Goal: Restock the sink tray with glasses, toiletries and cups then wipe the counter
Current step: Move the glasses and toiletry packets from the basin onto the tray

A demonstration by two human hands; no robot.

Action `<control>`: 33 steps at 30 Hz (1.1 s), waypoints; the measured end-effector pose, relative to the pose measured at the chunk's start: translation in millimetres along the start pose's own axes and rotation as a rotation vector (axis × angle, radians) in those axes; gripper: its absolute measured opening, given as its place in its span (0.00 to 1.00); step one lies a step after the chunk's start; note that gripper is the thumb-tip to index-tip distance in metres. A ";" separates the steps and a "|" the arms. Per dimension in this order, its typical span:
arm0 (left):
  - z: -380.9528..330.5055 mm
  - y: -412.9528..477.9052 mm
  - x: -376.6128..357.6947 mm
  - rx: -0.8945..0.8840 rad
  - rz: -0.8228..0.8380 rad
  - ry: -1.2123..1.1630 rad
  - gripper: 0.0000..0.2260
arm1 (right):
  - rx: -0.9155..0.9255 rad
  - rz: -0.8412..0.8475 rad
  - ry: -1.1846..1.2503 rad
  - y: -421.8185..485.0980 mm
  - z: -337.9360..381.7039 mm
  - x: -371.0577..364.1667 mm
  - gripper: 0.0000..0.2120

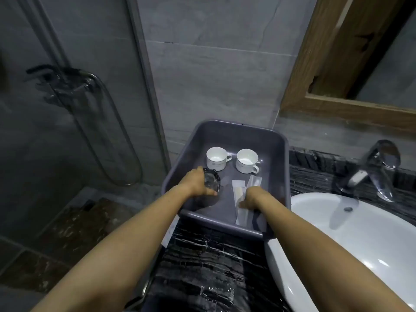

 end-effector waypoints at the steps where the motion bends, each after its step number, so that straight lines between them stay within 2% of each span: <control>1: 0.6 2.0 -0.8 0.008 0.001 -0.001 0.39 | -0.006 -0.023 0.021 3.2 0.8 0.1 0.21; 5: 3.3 7.2 -1.8 0.034 -0.049 0.016 0.39 | -0.084 -0.069 0.218 11.7 -8.1 0.7 0.28; 11: 4.8 11.7 -2.6 0.042 -0.112 0.014 0.37 | -0.046 -0.060 0.416 27.8 -16.1 3.7 0.19; 21: 5.1 16.3 1.5 0.025 -0.127 0.024 0.33 | -0.092 -0.082 0.380 35.3 -12.7 -2.4 0.27; 26: 6.1 15.3 1.2 0.006 -0.116 0.008 0.35 | -0.165 -0.120 0.326 32.2 -11.3 -6.4 0.19; 33: 3.1 16.6 1.1 -0.009 -0.108 0.003 0.37 | -0.230 -0.124 0.545 35.7 -15.3 -13.1 0.24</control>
Point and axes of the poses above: each hand's wrist, its own y-axis towards the middle knuckle, its own x-axis out of the back of the hand, z = x × y, the point moved 7 cm from there along y, towards the middle knuckle, and after that the axes turned 7 degrees about z, right-handed, at the moved point
